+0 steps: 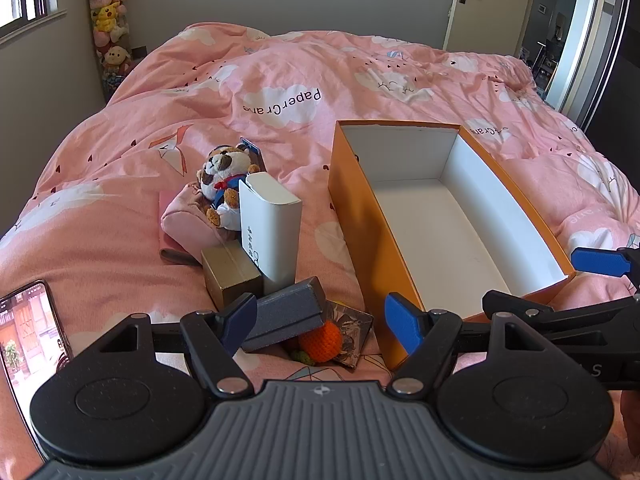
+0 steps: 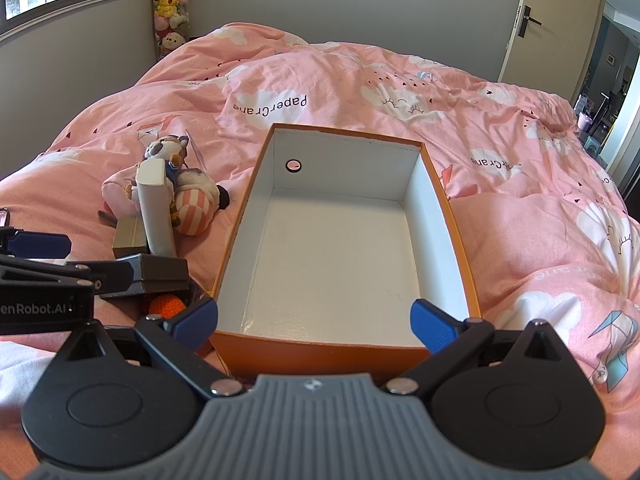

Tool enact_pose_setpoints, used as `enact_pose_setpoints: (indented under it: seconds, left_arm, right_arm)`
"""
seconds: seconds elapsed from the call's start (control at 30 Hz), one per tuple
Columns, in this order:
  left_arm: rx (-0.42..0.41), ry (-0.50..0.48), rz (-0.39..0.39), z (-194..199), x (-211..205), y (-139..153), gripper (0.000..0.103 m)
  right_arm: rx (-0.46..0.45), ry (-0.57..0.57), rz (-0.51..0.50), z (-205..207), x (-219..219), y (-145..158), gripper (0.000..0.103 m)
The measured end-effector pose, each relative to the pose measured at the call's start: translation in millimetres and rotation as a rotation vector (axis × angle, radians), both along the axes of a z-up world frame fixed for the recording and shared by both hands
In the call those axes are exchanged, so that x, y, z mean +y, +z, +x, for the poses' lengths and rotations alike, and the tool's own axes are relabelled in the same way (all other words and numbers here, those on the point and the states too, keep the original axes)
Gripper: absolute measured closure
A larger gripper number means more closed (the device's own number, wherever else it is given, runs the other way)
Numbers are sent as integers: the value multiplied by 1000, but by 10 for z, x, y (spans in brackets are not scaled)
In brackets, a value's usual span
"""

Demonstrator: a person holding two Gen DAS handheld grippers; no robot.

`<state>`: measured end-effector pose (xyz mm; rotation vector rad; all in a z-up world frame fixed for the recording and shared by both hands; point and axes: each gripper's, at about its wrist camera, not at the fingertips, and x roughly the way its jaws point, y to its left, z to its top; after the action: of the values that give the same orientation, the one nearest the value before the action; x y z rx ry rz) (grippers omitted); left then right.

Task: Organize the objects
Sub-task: 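Move both tools toward the plush toys beside the shoebox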

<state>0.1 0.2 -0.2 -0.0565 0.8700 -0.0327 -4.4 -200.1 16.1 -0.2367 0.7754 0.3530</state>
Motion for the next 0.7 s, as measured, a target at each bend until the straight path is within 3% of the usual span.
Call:
enact_pose_setpoints:
  seconds: [0.53,0.7]
  left_arm:
    - [-2,-5,2,5,3,-4,18]
    - [-5,-29,7,11,-54,25,26]
  right_arm:
    - [2,2,0,2,-25,4,1]
    - [24,7,18,50,-10,-22,1]
